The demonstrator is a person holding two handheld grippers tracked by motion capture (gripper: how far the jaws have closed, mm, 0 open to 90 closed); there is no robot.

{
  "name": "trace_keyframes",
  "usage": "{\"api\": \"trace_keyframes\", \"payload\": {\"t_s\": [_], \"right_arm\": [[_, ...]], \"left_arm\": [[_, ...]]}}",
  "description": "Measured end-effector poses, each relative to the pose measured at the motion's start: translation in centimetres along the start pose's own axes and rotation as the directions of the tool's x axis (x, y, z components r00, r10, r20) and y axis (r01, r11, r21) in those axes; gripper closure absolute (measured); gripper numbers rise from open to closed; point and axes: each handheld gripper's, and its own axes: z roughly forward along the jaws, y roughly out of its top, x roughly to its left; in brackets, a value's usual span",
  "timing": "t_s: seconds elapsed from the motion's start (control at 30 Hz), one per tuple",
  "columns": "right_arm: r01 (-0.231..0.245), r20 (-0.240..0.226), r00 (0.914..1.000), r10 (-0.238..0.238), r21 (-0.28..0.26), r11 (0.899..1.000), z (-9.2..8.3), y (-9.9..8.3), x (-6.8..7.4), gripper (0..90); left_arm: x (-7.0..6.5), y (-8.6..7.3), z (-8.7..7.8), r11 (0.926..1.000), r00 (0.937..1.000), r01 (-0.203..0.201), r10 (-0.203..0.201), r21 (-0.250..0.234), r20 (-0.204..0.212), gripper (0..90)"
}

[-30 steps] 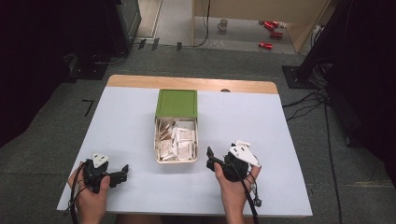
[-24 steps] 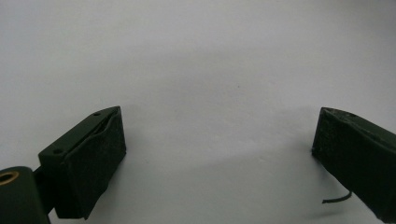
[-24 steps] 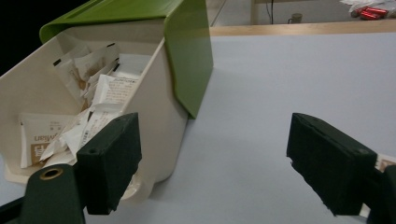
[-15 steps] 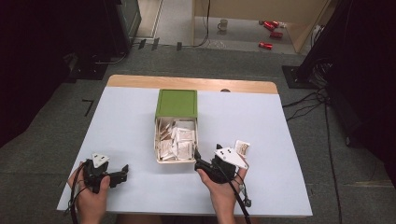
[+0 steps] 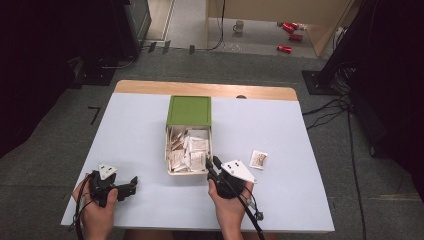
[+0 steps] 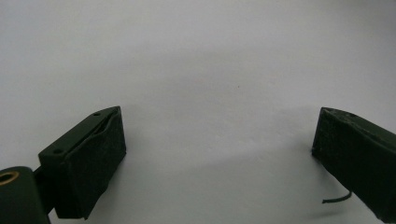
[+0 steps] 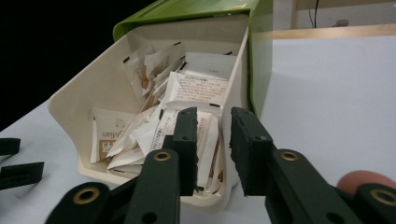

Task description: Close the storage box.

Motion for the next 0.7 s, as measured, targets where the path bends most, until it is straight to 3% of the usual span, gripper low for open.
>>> {"api": "trace_keyframes", "payload": {"t_s": [0.2,0.4,0.7], "right_arm": [[-0.021,0.044,0.9988,0.021,0.009,1.000,0.51,-0.57,0.15,85.9],[-0.021,0.083,0.9963,0.020,0.004,1.000,0.44,-0.61,0.56,88.6],[-0.022,0.100,0.9948,0.022,0.006,1.000,0.46,-0.30,0.89,89.3]], "left_arm": [[0.00,0.00,0.00,1.0000,1.0000,0.000,0.000,0.000,0.000,3.0],[-0.01,0.01,0.00,1.0000,1.0000,0.000,0.000,0.000,0.000,3.0],[-0.01,0.01,0.00,1.0000,1.0000,0.000,0.000,0.000,0.000,3.0]]}}
